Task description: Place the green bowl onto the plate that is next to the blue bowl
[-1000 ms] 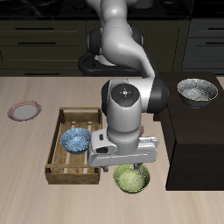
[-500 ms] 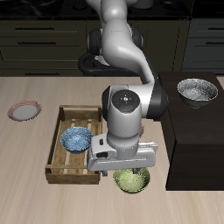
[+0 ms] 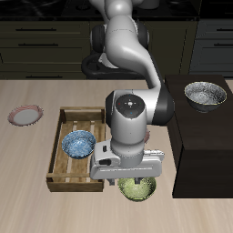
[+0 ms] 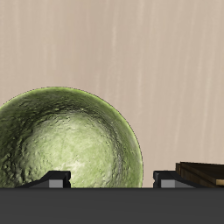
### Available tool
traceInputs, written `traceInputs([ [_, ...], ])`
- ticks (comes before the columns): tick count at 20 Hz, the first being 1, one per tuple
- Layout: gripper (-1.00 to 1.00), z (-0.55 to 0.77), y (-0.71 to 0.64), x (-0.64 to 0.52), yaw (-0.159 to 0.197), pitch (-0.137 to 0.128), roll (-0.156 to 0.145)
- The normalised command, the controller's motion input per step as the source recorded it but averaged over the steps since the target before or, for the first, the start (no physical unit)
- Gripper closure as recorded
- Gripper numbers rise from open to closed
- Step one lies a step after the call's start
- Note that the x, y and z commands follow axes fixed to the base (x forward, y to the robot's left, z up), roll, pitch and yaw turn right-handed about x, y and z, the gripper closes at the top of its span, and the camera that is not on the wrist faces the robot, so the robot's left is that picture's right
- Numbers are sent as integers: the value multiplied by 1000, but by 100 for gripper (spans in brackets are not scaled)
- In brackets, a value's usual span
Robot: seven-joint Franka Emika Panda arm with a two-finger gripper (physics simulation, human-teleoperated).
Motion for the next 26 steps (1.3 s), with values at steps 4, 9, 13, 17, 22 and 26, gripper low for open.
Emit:
traceInputs([
  [4, 100, -401, -81, 77, -1, 51, -12],
  [9, 100, -209, -12, -49, -14, 14, 21],
  [13, 100, -80, -160, 14, -7, 6, -20],
  [17, 100, 259, -90, -147, -15, -39, 17],
  [22, 100, 448, -42, -235, -8, -57, 21],
  [26, 100, 592, -91, -247, -14, -78, 15],
])
